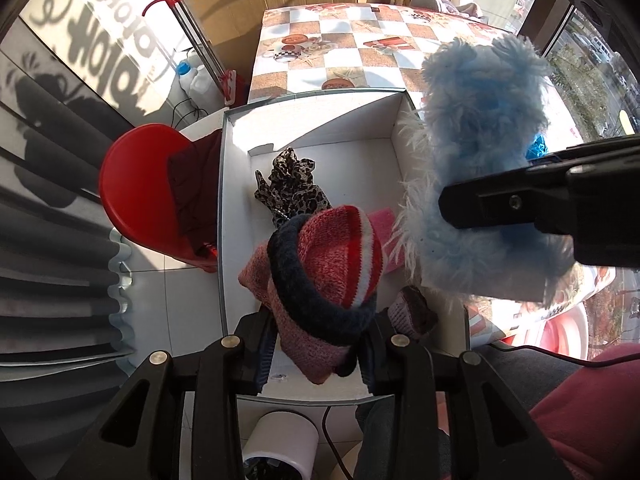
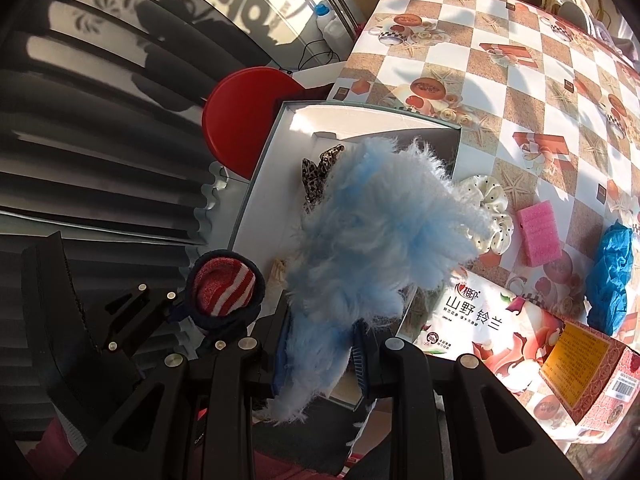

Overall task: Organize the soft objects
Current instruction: 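Carry the striped hat and blue boa over the white box and open both tools, then move both tools back to the table toward the pink sponge and blue gloves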

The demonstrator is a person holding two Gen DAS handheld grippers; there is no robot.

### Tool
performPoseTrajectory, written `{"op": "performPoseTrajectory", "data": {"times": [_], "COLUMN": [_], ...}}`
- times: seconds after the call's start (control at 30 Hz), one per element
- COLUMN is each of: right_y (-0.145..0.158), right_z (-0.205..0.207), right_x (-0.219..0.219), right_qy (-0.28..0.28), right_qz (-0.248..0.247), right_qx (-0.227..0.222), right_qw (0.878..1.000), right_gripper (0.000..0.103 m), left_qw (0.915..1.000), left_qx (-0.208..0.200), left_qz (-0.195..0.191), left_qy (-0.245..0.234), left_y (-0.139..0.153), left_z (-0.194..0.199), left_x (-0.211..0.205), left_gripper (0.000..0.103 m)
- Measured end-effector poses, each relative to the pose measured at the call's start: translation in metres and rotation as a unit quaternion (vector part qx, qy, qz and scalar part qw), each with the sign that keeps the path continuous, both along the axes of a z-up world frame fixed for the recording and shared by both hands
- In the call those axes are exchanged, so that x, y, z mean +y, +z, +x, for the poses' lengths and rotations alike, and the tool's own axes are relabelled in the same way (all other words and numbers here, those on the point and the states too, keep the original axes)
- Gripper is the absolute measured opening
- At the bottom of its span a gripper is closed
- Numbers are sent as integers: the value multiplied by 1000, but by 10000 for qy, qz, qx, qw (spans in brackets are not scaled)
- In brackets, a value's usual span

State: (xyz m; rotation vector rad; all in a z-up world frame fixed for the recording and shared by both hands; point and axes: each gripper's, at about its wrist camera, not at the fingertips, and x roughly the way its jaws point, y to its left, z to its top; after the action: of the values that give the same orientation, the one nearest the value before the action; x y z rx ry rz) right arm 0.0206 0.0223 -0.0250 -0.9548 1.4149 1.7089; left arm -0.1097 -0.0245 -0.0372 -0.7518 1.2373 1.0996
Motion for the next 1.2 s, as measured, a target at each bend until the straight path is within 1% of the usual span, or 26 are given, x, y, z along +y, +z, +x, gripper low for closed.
{"op": "performPoseTrajectory", "data": {"times": [0.03,0.07,0.1,0.13,0.17,0.23,0.3,0.37,0.5,0.6,0.67,0.8,0.9,0.97,1.1,1.2], "right_y": [0,0,1,2,2,4,3,2,3,9,12,21,26,22,-4,-32], "right_z": [0,0,0,1,3,9,15,26,63,101,129,196,245,275,321,340], "right_x": [0,0,0,0,0,1,1,0,-3,-7,-10,-18,-25,-29,-34,-29], "right_qy": [6,7,-5,-31,-67,-179,-343,-570,-1222,-1770,-2102,-2720,-3042,-3179,-3300,-3217], "right_qz": [3,7,11,27,45,56,5,-77,-215,-245,-317,-415,-402,-472,-771,-1024], "right_qx": [-14,-23,-22,-31,-57,-10,-99,-78,108,159,131,108,-149,-369,-616,-650], "right_qw": [10000,10000,10000,10000,10000,9998,9994,9983,9922,9838,9771,9613,9516,9462,9388,9390], "right_gripper": [34,44,62,66,72,77,96,102,102,102,102,102,102,102,102,102], "left_qw": [10000,10000,10000,9999,9999,9999,9998,9994,9973,9949,9942,9925,9895,9865,9788,9727], "left_qx": [6,3,1,-59,-94,-101,-205,-337,-733,-980,-983,-825,-667,-538,-224,86], "left_qz": [2,6,23,51,86,100,77,74,39,-48,-46,-104,-224,-337,-554,-768], "left_qy": [-22,-50,-78,-66,-61,-26,34,65,-32,-237,-443,-892,-1260,-1509,-1961,-2188], "left_y": [0,1,2,3,4,5,5,8,20,28,32,27,14,1,-34,-68], "left_z": [1,2,3,3,3,2,0,-1,6,23,40,86,126,155,209,244], "left_x": [0,0,0,0,1,3,5,8,16,27,34,49,61,69,83,92], "left_gripper": [54,63,72,77,86,87,89,89,90,90,90,90,90,90,90,90]}}
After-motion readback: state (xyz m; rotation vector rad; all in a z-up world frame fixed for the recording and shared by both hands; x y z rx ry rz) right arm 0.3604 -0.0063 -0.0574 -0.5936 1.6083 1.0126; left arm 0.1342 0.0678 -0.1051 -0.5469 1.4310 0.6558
